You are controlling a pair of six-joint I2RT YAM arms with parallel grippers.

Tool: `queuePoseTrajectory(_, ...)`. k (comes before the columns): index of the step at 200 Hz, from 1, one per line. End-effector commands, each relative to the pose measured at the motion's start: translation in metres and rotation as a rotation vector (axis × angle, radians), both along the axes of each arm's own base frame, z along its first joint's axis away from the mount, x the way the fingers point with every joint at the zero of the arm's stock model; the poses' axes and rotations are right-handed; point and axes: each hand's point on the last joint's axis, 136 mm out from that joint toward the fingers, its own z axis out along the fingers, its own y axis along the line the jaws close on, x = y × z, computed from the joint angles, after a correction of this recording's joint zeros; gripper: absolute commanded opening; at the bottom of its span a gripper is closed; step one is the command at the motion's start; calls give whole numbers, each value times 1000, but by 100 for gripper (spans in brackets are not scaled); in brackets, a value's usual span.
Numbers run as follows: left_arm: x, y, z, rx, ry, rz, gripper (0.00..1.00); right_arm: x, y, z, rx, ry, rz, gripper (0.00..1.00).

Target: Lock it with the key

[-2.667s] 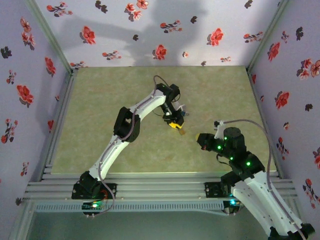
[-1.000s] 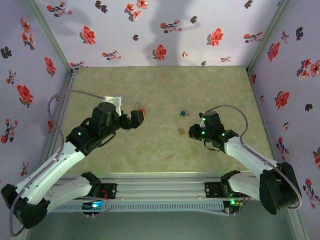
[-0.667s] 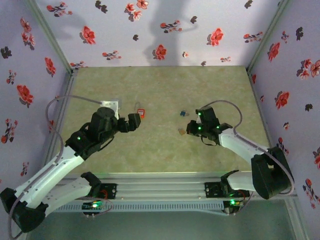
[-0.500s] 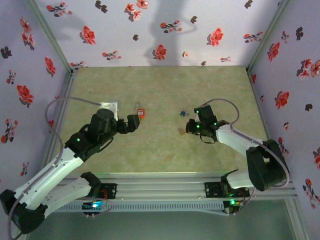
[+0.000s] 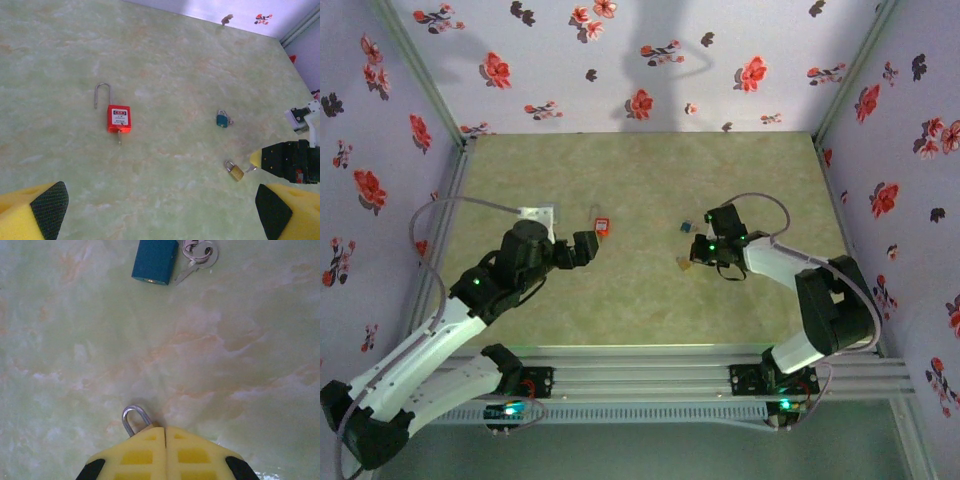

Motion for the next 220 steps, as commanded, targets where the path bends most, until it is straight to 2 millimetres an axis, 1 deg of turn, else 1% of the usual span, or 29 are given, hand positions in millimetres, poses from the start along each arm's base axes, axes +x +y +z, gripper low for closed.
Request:
queuePoseTrajectory(1,5,5,5,-15,-27,37,100,11,0,3,-6,-23,12,0)
queuePoseTrajectory(56,7,4,2,-11,-21,39,100,13,2,-8,-4,13,22,0)
queuePoseTrajectory(123,7,4,-1,-12,-12,43,100,13,4,-15,-10,41,29,0)
queuePoseTrajectory(220,9,3,1,-12,-15,39,100,7,2,-22,-23,68,34,9)
